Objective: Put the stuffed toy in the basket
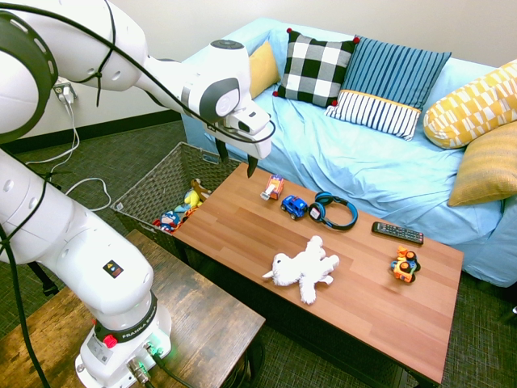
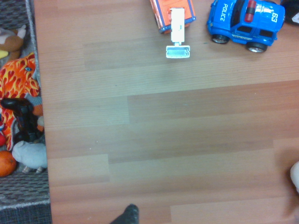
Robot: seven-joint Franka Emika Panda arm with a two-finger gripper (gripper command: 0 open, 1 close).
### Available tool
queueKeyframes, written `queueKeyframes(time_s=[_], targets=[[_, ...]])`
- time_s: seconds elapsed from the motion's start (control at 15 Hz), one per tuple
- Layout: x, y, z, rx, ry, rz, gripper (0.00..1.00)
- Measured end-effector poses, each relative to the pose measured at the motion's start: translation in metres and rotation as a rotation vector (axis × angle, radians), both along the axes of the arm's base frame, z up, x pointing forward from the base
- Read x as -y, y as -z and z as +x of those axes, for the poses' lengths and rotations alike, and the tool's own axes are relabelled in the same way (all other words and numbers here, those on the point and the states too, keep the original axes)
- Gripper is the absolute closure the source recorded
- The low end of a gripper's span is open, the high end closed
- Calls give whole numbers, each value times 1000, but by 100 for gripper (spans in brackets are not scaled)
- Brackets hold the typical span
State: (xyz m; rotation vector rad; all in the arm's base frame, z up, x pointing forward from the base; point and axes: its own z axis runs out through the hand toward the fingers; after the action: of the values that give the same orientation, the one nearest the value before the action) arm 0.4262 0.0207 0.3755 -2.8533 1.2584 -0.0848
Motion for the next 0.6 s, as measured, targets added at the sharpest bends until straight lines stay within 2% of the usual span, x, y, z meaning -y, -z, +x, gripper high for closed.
queueKeyframes(time_s=[0.2,0.4,0.6], targets=[[6,1,3,3,24,3,0],[57,10,12,21,162,18,0],[121,42,18,7,349,2,0]])
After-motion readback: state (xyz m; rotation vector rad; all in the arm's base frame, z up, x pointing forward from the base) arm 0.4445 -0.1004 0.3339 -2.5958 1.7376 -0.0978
